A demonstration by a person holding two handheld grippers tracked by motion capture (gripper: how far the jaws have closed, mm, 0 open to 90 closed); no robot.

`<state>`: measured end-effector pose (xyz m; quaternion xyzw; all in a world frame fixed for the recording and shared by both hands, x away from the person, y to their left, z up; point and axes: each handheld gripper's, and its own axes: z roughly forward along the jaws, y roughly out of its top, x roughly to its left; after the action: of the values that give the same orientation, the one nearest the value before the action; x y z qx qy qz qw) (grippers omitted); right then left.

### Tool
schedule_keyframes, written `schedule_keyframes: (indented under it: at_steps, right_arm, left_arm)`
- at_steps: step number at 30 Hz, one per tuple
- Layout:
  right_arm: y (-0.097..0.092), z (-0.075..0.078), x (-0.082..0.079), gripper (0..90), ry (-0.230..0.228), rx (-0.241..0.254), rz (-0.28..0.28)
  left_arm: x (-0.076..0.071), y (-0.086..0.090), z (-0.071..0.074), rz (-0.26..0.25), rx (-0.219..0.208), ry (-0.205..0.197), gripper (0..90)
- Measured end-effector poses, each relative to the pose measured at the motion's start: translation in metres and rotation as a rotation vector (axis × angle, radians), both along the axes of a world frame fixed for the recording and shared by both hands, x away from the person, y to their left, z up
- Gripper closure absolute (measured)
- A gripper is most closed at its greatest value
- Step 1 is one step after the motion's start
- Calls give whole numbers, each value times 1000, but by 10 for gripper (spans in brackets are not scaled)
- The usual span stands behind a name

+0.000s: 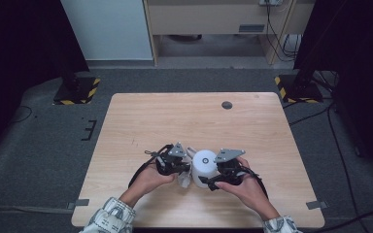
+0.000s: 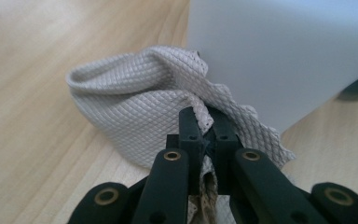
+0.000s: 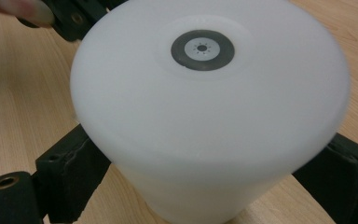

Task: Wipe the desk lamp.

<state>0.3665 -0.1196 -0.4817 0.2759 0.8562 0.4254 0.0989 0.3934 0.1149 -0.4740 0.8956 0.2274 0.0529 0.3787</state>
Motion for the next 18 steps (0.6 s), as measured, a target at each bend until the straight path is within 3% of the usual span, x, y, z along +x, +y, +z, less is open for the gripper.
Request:
schedule_keyframes:
  at_steps: [6, 13, 18]
  right_arm:
    - [1, 0, 0, 91, -1, -4, -1]
    - [-3, 1, -1, 87, 5, 6, 8]
    - [-12, 13, -9, 45, -12, 58, 0]
  left_arm:
    - [-16, 10, 20, 19, -80, -40, 864]
    - [-19, 13, 14, 32, -63, -39, 863]
    - [-24, 17, 16, 37, -72, -47, 862]
